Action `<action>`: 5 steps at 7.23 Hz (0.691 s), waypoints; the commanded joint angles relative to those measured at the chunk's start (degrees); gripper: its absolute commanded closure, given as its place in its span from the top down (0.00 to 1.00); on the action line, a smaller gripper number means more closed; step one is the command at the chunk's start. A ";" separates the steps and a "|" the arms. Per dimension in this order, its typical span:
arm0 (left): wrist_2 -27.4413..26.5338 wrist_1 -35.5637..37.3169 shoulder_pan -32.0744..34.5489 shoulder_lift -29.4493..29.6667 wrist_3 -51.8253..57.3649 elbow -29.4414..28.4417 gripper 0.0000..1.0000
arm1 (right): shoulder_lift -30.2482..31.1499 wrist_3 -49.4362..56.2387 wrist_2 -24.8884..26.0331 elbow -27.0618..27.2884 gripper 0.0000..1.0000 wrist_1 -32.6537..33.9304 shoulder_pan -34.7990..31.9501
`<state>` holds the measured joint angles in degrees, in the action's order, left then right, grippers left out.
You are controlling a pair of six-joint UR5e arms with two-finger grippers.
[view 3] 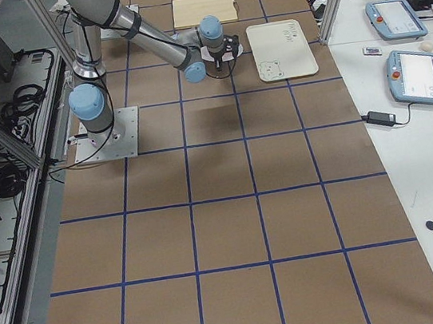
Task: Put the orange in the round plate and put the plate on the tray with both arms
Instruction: 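Slide the plate with the orange onto the bear tray using the right gripper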
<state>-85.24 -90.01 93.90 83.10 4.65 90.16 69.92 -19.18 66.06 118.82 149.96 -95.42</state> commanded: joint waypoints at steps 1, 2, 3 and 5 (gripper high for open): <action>0.07 0.19 -0.12 -0.04 0.01 -0.07 1.00 | 0.13 -0.60 -3.89 -1.74 0.02 -1.43 2.68; -0.01 0.10 -0.12 -0.04 0.10 -0.07 1.00 | 0.65 -0.60 -6.36 -1.92 0.01 -1.34 4.87; -0.28 0.10 -0.12 -0.04 0.19 -0.07 1.00 | 0.92 -0.60 -7.60 -4.71 0.01 -1.60 6.72; 0.07 0.10 -0.12 -0.21 0.19 -0.07 1.00 | -5.62 -0.95 -7.62 -18.46 0.01 -6.15 6.74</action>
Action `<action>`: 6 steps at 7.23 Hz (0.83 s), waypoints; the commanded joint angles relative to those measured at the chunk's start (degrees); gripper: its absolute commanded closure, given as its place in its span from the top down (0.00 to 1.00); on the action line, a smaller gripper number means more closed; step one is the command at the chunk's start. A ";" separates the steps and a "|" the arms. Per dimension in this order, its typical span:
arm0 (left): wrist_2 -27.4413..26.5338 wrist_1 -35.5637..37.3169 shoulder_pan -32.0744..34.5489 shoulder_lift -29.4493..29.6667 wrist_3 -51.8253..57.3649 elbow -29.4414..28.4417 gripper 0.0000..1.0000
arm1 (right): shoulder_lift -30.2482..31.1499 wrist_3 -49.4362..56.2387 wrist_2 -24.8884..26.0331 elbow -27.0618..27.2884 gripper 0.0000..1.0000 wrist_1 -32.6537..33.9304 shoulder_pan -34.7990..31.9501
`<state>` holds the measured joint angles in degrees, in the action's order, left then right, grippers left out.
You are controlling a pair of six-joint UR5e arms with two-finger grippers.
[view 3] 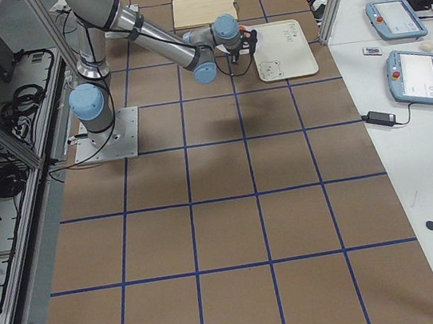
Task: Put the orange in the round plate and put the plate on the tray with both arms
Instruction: 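Slide the plate with the orange onto the bear tray using the right gripper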
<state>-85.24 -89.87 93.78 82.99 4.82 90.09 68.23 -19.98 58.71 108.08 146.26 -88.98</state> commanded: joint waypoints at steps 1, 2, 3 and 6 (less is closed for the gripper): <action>0.08 0.05 0.09 -0.03 0.01 0.00 1.00 | -10.16 -0.15 -0.26 -15.72 0.01 -2.91 0.30; -0.01 -0.04 0.00 -0.11 0.01 0.00 1.00 | -16.66 0.11 -0.52 -20.58 0.01 -2.91 0.21; -0.27 -0.48 0.17 -0.38 0.01 0.08 1.00 | -20.47 0.03 -0.70 -23.07 0.01 -2.74 0.12; 0.16 -0.39 0.09 -0.47 0.01 0.08 1.00 | -21.21 0.03 -0.70 -23.44 0.02 -2.47 0.12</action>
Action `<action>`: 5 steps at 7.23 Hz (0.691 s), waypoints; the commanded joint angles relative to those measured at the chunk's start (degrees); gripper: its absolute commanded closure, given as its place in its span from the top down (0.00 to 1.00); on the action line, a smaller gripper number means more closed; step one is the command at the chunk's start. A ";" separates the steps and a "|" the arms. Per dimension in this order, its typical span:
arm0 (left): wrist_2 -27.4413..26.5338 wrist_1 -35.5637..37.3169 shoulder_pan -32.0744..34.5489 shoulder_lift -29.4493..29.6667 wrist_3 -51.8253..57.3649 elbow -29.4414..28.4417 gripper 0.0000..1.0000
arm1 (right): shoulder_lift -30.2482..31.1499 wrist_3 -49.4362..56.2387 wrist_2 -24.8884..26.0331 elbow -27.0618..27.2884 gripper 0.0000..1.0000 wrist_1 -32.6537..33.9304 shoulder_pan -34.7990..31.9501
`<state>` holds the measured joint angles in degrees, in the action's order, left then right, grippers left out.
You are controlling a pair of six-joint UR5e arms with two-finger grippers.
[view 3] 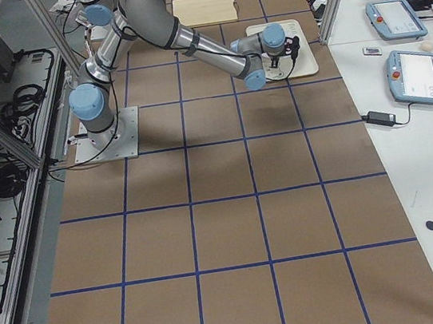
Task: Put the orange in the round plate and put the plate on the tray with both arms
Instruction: 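Slide the plate with the orange onto the bear tray using the right gripper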
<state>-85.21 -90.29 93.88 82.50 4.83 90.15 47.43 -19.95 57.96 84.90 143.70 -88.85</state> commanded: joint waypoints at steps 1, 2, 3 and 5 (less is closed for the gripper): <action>0.05 -0.06 0.08 -0.06 0.00 0.02 1.00 | -0.41 -0.18 0.39 -0.18 0.43 0.09 0.00; 0.05 -0.06 -0.01 -0.06 0.00 0.02 1.00 | 0.02 -0.79 1.27 -0.61 0.83 0.00 0.08; 0.22 0.11 -0.10 0.11 0.09 0.02 1.00 | 0.64 -0.88 1.45 -2.09 1.00 -0.09 0.08; 0.04 0.55 0.08 0.03 0.00 1.16 1.00 | 3.35 0.78 8.08 -6.92 1.00 -7.84 0.26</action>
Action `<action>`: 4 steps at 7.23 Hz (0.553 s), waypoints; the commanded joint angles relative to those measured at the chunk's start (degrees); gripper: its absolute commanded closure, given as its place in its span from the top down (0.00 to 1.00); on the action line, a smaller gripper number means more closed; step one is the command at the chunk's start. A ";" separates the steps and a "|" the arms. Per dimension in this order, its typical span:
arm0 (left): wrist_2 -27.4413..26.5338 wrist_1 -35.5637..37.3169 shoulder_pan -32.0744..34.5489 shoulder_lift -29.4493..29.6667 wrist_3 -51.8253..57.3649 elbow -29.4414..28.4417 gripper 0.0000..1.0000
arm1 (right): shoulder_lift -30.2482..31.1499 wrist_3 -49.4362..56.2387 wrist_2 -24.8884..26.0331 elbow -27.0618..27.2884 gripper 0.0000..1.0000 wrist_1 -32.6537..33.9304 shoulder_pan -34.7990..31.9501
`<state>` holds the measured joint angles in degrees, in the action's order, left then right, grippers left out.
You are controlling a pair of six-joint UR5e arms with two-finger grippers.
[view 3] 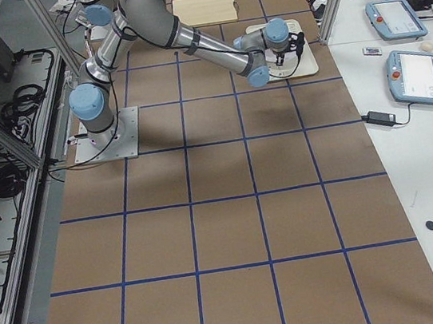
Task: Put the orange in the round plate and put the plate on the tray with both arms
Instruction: 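Release the plate and lift the right gripper away from the tray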
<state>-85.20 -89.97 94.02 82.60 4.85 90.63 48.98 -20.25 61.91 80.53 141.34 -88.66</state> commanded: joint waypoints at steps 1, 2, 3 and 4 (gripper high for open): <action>0.21 0.15 -0.15 -0.33 -0.02 0.78 1.00 | 4.51 5.18 7.05 -3.79 1.00 -14.51 0.06; 0.56 0.23 0.28 -0.51 -0.02 0.87 1.00 | 7.76 7.83 12.48 -5.19 1.00 -21.83 0.06; 1.95 0.23 0.46 -0.43 0.07 0.87 1.00 | 11.88 9.16 14.18 -5.73 1.00 -31.91 0.15; 1.97 0.15 0.20 -0.60 -0.02 0.95 1.00 | 16.97 11.88 16.20 -5.47 1.00 -37.75 0.33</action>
<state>-83.73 -89.76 94.31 82.13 4.87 91.49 60.27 -11.31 75.27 75.28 112.47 -88.48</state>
